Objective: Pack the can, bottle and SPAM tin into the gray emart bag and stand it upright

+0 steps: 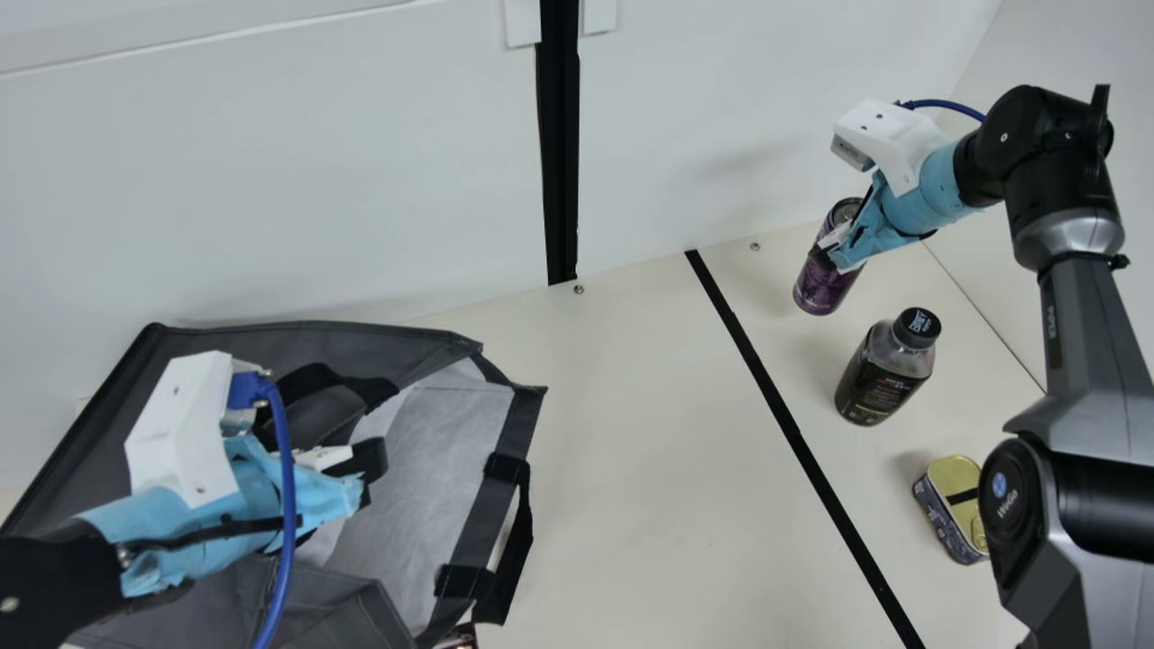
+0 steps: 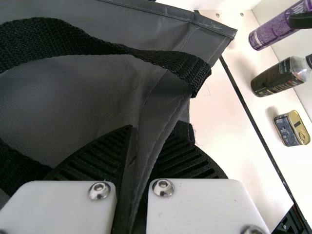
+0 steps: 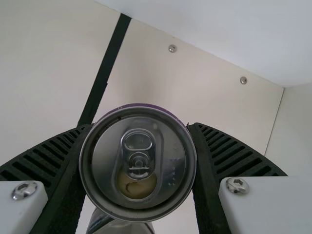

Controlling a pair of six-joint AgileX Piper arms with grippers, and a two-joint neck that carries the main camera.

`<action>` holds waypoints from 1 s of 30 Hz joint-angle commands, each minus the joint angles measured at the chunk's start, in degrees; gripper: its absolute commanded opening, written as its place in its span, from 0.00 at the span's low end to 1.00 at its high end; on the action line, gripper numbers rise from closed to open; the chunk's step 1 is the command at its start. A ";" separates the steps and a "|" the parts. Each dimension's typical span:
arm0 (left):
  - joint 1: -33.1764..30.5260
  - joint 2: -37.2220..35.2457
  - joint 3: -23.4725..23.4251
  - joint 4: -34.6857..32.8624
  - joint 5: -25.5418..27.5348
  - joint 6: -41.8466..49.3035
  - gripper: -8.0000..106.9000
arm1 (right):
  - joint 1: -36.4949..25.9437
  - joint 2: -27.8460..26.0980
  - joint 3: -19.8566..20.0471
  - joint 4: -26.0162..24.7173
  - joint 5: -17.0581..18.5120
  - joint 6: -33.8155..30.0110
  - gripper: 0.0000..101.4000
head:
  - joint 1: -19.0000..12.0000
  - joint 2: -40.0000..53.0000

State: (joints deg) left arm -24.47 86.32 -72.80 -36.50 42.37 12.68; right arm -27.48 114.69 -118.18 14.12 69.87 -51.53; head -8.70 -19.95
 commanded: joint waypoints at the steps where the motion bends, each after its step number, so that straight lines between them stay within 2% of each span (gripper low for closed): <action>1: 0.00 0.00 0.00 0.00 0.00 0.00 0.00 | 0.05 -1.58 1.68 0.43 0.03 -1.05 0.00 | -1.30 -0.05; 30: 0.00 0.00 0.00 0.00 0.00 0.00 0.00 | -1.48 -21.02 24.72 6.62 0.03 -17.21 0.00 | -1.30 -0.05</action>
State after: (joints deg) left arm -24.47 86.32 -72.80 -36.50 42.37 12.68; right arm -29.01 94.32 -94.61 20.40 69.87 -68.34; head -8.70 -19.95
